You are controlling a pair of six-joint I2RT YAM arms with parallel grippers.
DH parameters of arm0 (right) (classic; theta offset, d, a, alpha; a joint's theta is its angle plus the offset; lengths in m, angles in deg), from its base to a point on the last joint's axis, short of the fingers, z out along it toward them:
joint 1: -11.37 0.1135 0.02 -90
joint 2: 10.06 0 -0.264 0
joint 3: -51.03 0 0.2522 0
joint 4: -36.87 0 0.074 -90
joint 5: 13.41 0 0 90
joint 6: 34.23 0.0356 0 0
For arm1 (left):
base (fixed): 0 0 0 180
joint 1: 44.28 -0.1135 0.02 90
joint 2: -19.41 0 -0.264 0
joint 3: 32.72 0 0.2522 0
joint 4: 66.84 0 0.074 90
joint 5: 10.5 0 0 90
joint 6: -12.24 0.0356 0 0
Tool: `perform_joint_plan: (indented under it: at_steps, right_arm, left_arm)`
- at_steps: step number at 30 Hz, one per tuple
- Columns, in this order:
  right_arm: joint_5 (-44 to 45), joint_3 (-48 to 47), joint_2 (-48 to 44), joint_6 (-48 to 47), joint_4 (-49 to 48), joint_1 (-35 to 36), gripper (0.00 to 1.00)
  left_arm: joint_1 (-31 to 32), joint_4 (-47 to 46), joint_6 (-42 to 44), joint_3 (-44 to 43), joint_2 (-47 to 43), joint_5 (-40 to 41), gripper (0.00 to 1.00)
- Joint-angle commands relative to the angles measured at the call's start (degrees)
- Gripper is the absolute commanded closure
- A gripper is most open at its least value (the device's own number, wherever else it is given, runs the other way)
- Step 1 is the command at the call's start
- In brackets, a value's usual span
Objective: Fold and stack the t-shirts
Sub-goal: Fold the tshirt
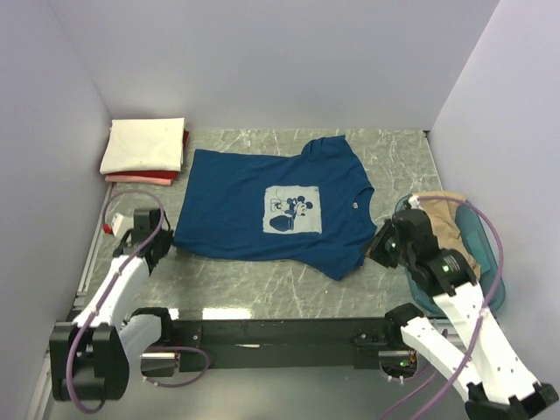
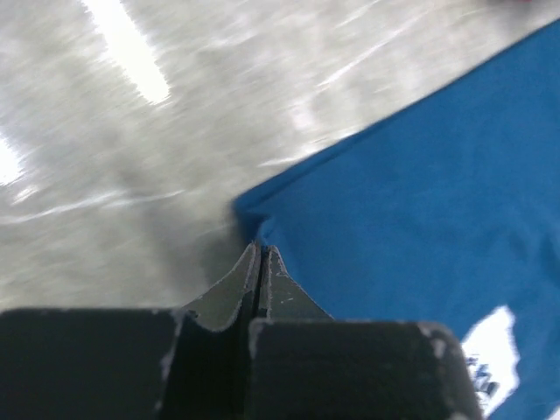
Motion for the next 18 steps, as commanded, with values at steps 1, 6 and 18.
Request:
perform_joint_plan:
  at_steps: [1,6,18]
  right_arm:
    - [1.9,-3.5,5.1,-2.7,-7.3,-0.8,1.0]
    - [1.2,-5.7,13.6,-4.4,-12.3,-2.9,1.0]
    - [-5.1,-9.2,28.6,-6.9,-22.5,-12.2,1.0]
  left_arm:
    - [0.0,-2.3,2.2,-7.0,4.9,0.0,0.99]
    - [0.0,-2.6,2.0,-13.9,14.3,-0.2,0.99]
    - [0.1,0.0,3.7,-27.1,32.3,0.1,0.99]
